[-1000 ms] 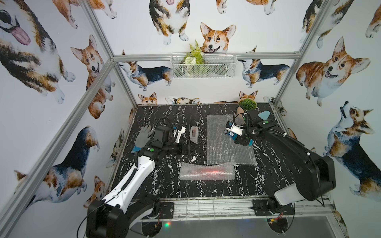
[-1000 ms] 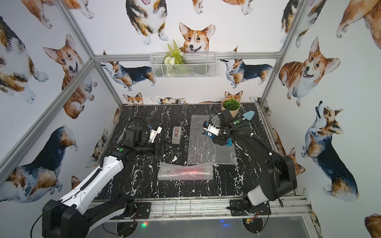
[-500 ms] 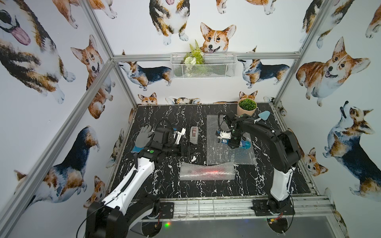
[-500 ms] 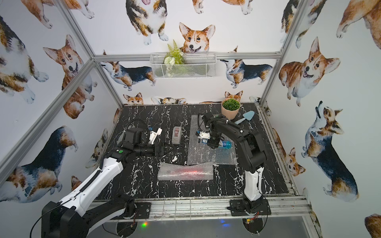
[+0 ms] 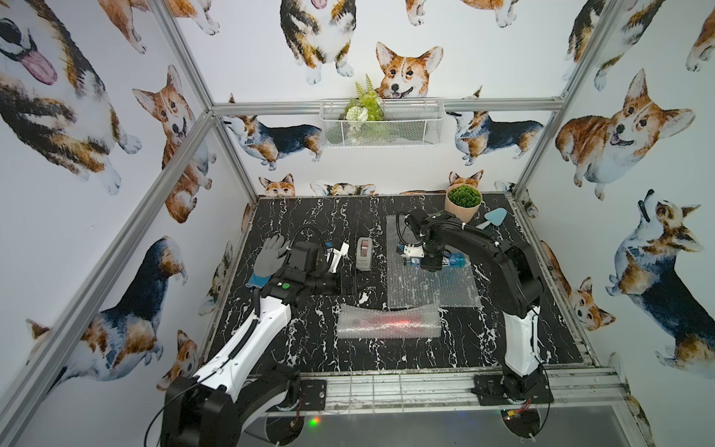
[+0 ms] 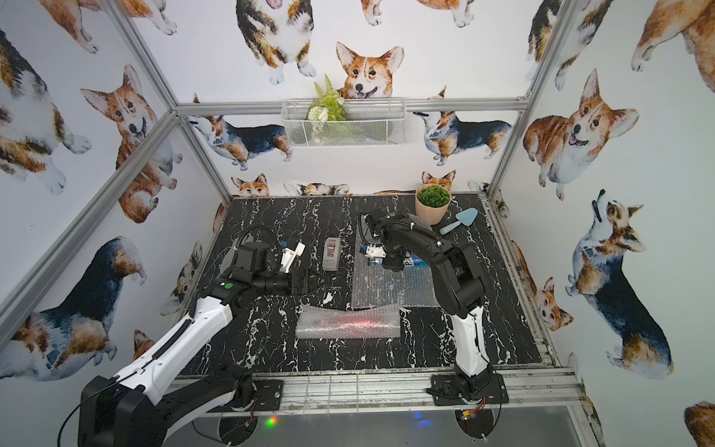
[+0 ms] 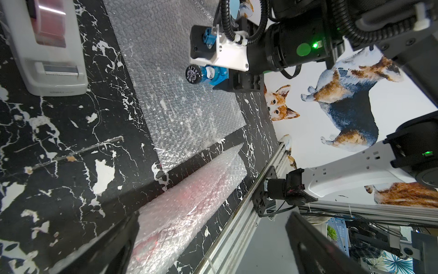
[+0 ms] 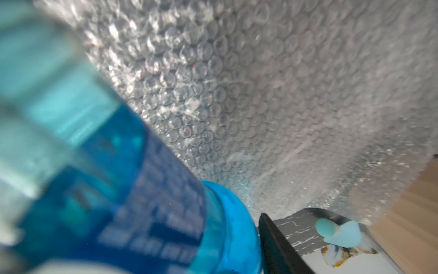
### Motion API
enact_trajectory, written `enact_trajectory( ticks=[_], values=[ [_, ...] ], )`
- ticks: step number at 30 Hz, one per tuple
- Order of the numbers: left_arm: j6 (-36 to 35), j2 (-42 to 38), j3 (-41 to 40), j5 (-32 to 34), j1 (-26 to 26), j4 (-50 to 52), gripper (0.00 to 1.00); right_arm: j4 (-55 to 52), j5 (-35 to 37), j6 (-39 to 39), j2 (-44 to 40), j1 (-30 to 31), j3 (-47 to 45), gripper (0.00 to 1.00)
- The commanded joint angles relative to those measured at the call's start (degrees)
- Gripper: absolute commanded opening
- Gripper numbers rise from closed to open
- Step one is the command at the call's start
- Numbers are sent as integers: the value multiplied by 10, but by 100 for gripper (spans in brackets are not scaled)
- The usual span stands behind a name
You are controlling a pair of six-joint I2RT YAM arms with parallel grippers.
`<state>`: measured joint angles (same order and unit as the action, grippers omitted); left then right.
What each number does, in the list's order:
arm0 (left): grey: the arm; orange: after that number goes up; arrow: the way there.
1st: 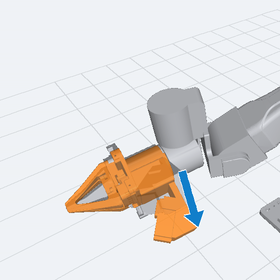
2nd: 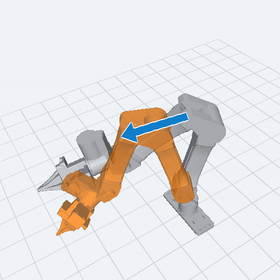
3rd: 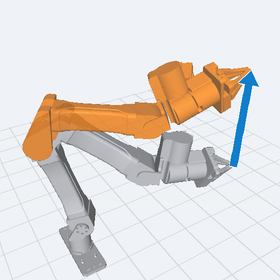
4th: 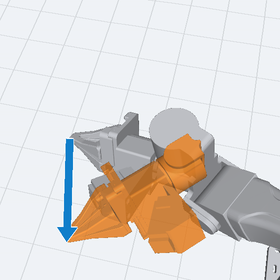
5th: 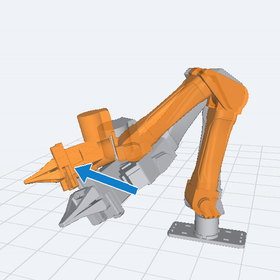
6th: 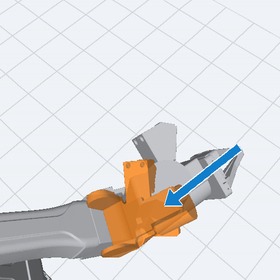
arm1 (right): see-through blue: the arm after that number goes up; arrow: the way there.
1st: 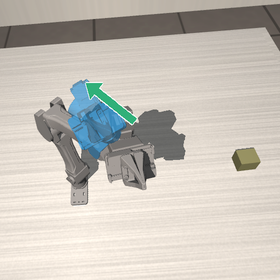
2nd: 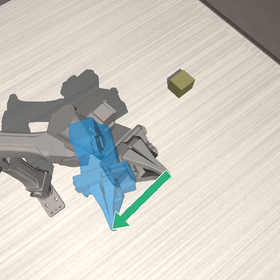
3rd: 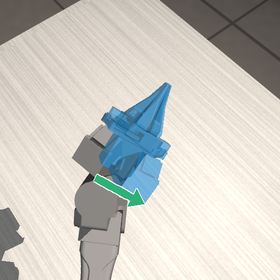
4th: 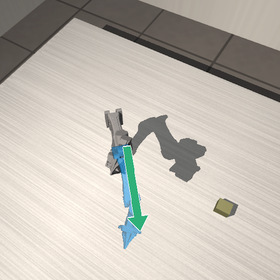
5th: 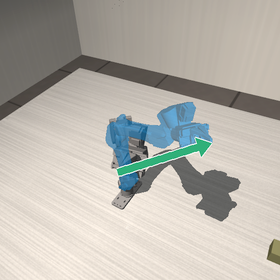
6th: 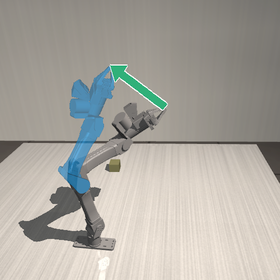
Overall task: Wrap wine bottles in bubble wrap
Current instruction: Place the wine bottle on the bubble wrap.
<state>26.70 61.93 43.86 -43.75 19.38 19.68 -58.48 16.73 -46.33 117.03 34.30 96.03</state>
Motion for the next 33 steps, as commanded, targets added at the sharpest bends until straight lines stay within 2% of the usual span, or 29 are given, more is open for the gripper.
enact_trajectory(
  ticks=[1,7,10,19,33],
  values=[
    [-1,-1,-4,-13,-1,-24,100,-21,28,-17,14,1,19,46],
    [-5,-9,-5,-13,-2,-15,100,-16,27,-9,54,5,28,48],
    [-6,-14,-8,-13,-1,-13,100,-18,-6,-3,63,4,32,50],
    [-6,-17,-11,-15,-2,-10,100,-13,-36,-2,76,2,19,71],
    [-1,-20,-11,-16,-2,-9,100,7,-97,39,59,-7,23,77]
  ],
)
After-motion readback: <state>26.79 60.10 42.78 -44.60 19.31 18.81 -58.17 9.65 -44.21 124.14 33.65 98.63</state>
